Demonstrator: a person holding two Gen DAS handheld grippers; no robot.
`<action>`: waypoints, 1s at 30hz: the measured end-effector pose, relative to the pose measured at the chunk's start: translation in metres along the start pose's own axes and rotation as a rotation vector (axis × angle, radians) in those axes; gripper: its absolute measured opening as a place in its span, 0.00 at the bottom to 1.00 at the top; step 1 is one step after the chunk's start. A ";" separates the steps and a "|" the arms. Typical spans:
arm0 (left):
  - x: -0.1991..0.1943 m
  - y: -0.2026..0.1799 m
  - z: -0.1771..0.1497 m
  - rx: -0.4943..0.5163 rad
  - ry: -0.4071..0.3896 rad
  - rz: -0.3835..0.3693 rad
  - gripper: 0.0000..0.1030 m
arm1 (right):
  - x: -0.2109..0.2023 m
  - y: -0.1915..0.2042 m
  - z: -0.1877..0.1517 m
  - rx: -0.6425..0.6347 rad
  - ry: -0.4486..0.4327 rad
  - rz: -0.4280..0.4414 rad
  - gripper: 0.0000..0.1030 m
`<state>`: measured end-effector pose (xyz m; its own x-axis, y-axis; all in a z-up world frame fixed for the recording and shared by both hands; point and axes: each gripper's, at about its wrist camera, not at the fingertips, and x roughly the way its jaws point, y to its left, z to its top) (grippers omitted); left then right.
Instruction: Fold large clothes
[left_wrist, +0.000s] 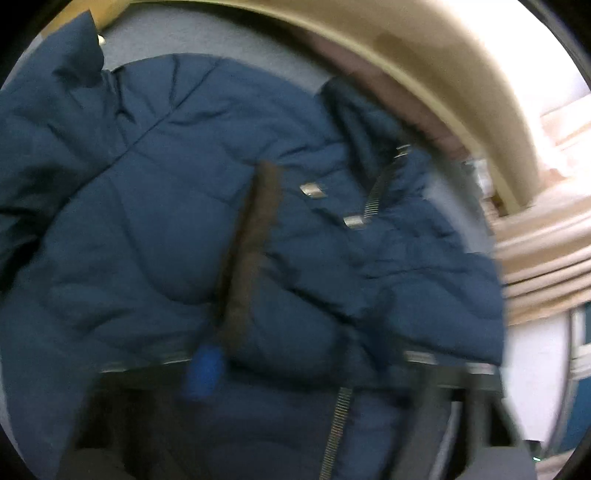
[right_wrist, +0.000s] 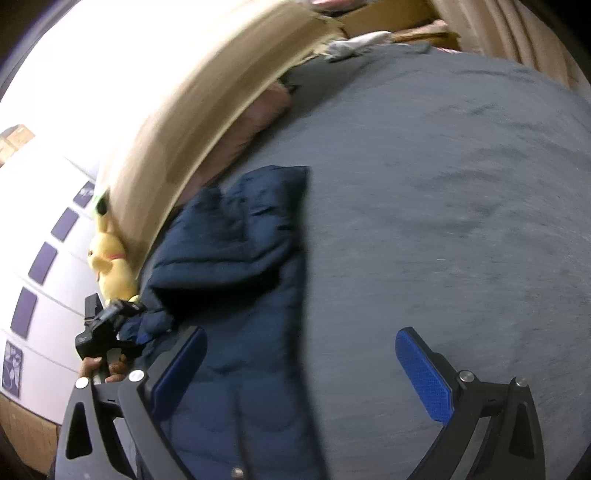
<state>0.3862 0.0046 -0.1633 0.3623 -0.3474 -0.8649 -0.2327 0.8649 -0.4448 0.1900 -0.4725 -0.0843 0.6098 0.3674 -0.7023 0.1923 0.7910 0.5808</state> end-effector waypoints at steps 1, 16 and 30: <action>0.000 -0.001 0.001 0.006 0.004 -0.004 0.20 | 0.001 -0.005 0.003 0.010 0.000 -0.005 1.00; -0.060 0.067 -0.025 0.070 -0.278 0.124 0.11 | 0.083 0.008 0.101 0.097 0.029 0.059 1.00; -0.048 0.066 -0.031 0.170 -0.302 0.165 0.13 | 0.159 0.080 0.148 -0.079 0.100 -0.006 0.20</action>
<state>0.3250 0.0672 -0.1585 0.5880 -0.0976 -0.8029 -0.1660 0.9570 -0.2380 0.4165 -0.4233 -0.0884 0.5281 0.4065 -0.7455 0.1318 0.8281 0.5449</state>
